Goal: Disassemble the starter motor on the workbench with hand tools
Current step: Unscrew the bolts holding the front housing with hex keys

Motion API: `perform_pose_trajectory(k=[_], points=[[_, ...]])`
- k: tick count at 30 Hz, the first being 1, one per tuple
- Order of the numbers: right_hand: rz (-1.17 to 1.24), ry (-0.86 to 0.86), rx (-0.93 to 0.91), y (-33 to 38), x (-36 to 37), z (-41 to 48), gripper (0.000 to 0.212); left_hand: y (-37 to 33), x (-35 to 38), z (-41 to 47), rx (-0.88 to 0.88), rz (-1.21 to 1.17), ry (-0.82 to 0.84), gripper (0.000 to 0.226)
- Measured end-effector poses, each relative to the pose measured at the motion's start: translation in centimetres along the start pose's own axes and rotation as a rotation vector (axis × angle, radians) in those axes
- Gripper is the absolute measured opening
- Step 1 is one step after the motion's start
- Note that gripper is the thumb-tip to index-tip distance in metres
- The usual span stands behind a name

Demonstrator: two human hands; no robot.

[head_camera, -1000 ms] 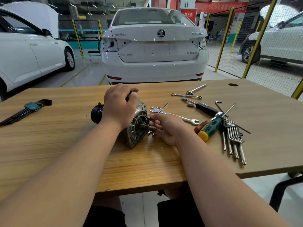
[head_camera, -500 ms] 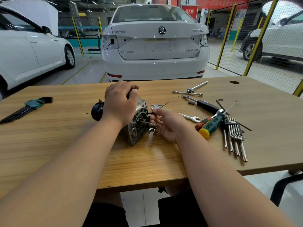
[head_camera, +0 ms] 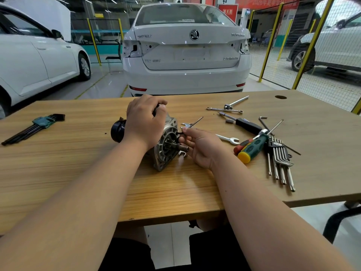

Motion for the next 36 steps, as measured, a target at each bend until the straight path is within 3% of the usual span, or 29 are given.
perform_pose_trajectory(k=[6,19,32,36], points=[[-0.016,-0.036,-0.015,0.0,-0.2,-0.1,0.006,0.0,0.0,0.0,-0.002,0.007,0.003,0.042],[-0.284,-0.074,-0.133,1.2,-0.4,-0.6,0.007,-0.2,0.0,-0.2,0.004,-0.006,-0.002,0.041],[-0.749,-0.116,-0.169,2.1,-0.4,-0.5,0.026,-0.2,-0.1,-0.1,0.011,-0.034,-0.026,0.04],[-0.671,-0.112,-0.124,1.9,-0.4,-0.3,0.028,-0.3,-0.2,-0.1,0.013,-0.041,-0.029,0.039]])
Point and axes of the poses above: each hand's wrist, its own z-axis towards the middle knuckle, its own x-axis out of the palm, y = z × x, the point moved 9 cm from there along z, towards the middle knuckle, and after that the axes turned 6 degrees about y, right-handed, at the moved point
